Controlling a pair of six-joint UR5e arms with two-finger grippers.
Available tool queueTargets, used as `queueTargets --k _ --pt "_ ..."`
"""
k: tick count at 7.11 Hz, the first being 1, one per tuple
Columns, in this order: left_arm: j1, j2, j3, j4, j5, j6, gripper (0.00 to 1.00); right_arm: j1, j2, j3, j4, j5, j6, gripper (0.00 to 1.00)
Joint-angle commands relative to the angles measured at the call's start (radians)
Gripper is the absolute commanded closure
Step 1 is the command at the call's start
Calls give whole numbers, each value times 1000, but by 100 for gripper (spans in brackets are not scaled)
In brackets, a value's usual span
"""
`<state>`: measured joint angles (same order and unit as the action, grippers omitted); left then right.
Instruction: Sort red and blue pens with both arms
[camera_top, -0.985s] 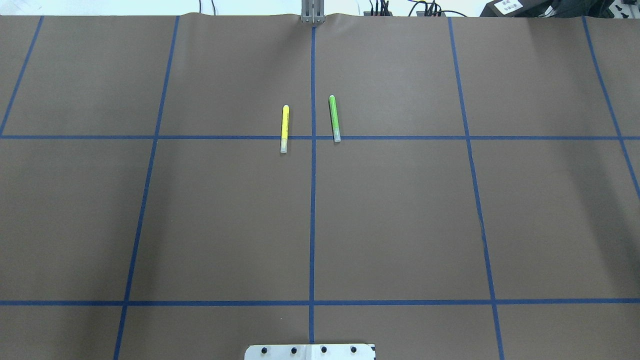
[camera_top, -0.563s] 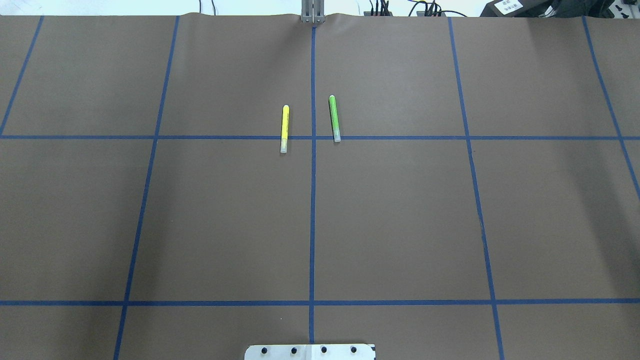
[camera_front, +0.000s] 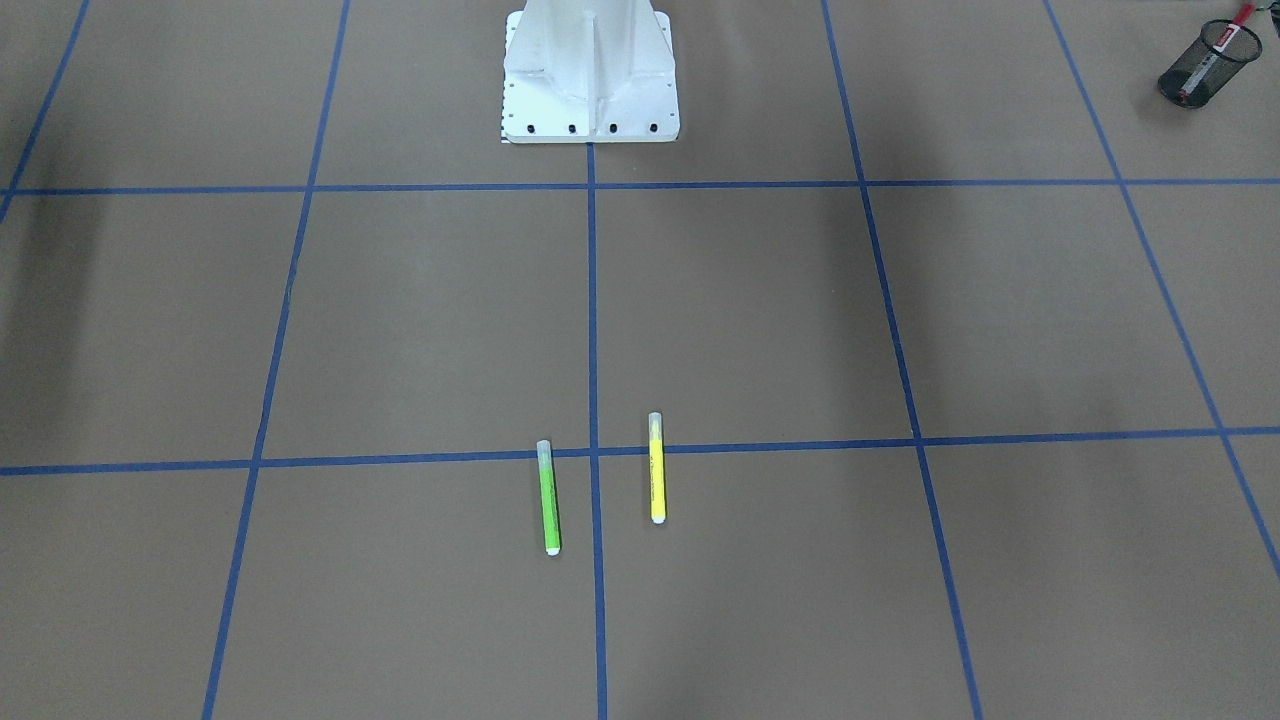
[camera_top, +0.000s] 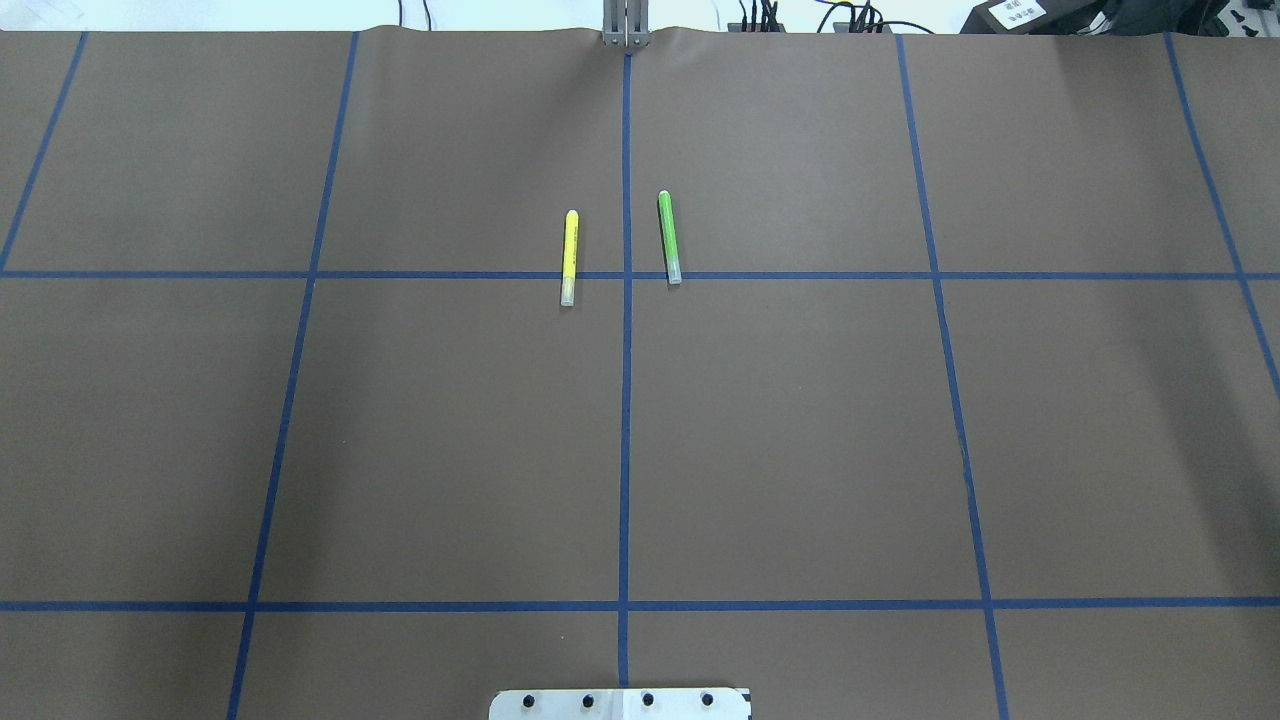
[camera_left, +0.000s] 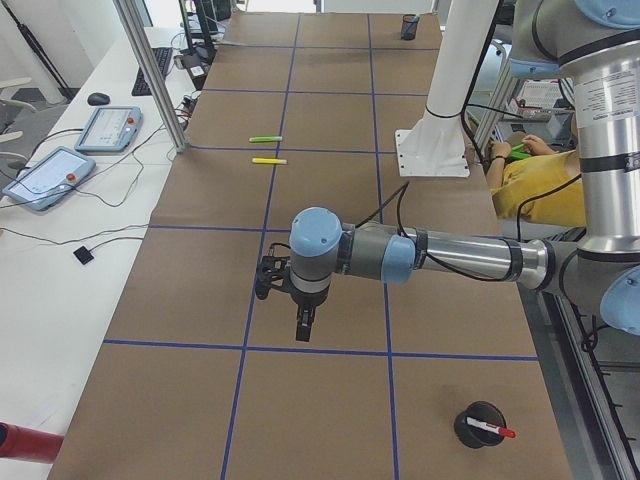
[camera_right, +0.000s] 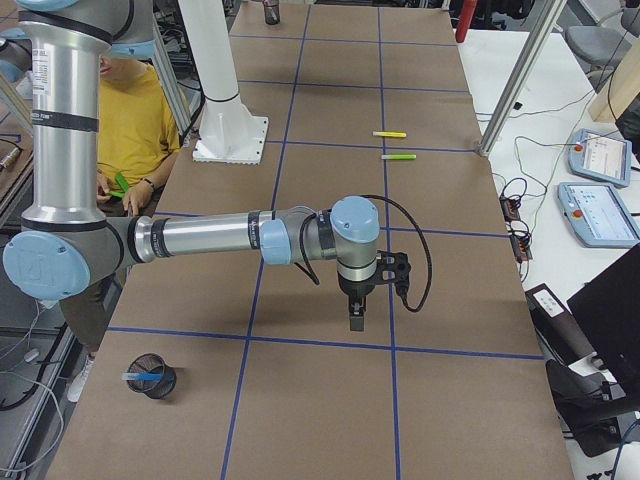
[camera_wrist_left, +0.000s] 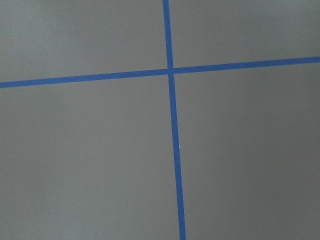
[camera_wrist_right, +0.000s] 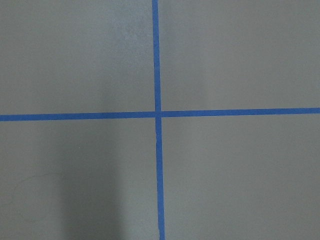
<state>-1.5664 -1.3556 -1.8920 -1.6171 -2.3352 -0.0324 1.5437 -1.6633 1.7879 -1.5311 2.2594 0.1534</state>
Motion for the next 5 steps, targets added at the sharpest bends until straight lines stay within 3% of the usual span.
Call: queueTargets --k 1,5 --pt "-1 3 -25 -7 -42 5 0 -4 0 -1 2 0 3 0" --pt "-3 18 -41 -4 -39 0 0 -10 0 -8 3 0 5 0"
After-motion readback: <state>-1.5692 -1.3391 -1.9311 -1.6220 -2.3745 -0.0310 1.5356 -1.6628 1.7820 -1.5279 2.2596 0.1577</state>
